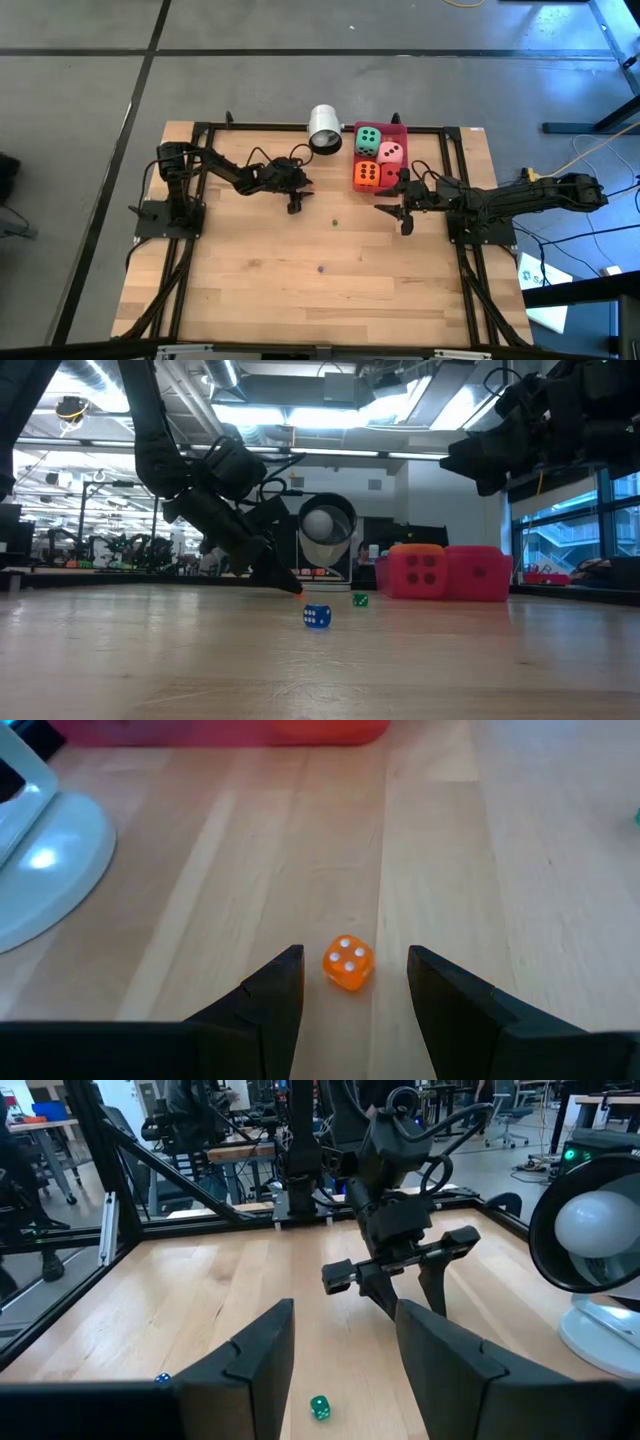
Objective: Pick & Place Dice
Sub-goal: Put the small orange dice into the red bin
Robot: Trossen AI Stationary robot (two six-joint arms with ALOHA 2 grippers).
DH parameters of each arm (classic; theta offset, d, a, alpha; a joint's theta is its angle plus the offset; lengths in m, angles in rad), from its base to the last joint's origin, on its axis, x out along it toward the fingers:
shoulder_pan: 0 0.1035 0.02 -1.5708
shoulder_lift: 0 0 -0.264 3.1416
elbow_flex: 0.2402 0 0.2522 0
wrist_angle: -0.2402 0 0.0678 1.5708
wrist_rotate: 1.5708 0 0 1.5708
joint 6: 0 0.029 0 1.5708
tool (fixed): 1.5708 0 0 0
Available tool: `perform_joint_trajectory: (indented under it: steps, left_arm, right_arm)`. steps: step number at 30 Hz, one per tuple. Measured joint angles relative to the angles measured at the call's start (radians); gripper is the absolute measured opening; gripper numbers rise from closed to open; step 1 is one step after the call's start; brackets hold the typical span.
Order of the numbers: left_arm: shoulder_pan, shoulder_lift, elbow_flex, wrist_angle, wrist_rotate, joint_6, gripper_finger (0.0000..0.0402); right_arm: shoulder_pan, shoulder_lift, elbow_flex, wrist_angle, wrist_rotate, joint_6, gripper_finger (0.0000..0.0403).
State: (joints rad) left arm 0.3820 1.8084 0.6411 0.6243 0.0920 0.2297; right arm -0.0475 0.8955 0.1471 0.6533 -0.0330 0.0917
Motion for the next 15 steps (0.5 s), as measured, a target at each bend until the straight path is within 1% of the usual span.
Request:
perform_joint_trajectory:
  steps: [8,15]
  left_arm:
    - [0.000,0.000,0.000,0.000,-0.002,-0.006,0.0167]
    - [0.000,0.000,0.000,0.000,0.024,-0.008,0.0127]
  right_arm:
    - [0.000,0.000,0.000,0.000,0.000,-0.002,0.0176]
    - [0.000,0.000,0.000,0.000,0.000,-0.002,0.0176]
